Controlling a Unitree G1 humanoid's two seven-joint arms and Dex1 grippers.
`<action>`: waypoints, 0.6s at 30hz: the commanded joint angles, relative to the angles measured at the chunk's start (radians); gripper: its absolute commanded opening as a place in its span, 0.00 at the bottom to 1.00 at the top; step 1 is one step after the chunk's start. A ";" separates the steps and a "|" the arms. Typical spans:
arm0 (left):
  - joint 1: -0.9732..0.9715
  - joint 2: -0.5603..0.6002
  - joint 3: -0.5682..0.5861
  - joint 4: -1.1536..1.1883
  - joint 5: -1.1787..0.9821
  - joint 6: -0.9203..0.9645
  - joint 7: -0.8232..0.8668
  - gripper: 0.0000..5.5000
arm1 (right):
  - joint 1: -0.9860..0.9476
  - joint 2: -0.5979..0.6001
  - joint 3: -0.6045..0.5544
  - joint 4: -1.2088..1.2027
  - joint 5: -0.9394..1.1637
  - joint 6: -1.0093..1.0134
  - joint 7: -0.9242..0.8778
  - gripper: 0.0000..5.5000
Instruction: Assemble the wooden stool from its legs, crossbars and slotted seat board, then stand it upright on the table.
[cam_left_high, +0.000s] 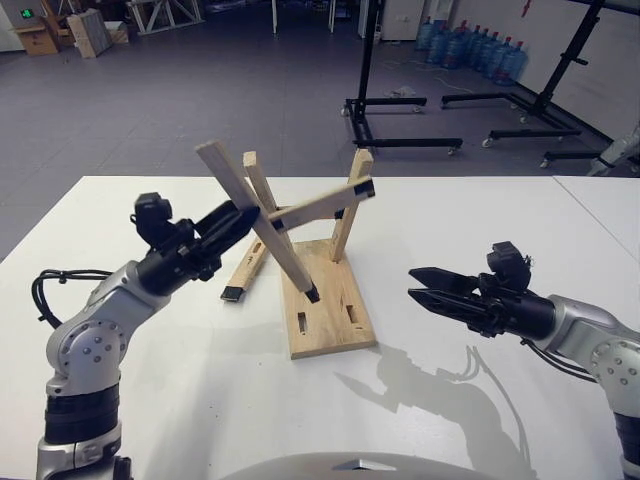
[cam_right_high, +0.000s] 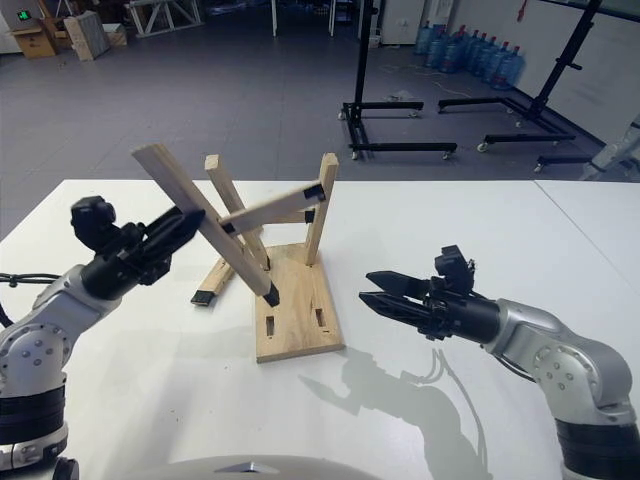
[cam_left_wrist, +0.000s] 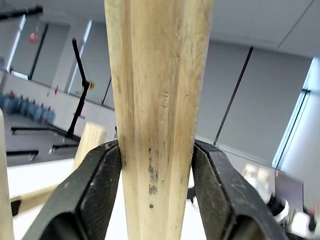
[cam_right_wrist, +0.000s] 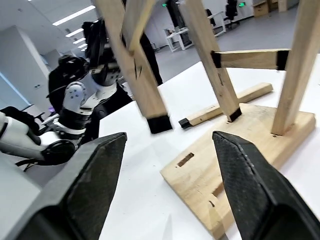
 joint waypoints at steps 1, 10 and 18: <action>0.048 0.015 -0.062 0.044 0.094 -0.019 -0.060 0.38 | -0.013 -0.002 0.006 0.030 -0.042 -0.016 0.000 0.57; -0.031 0.028 -0.109 0.103 0.195 -0.027 -0.104 0.38 | -0.022 0.009 0.018 0.032 -0.068 -0.021 0.005 0.57; -0.095 0.044 -0.171 0.204 0.298 -0.034 -0.164 0.38 | -0.021 0.019 0.025 0.028 -0.088 -0.036 -0.001 0.57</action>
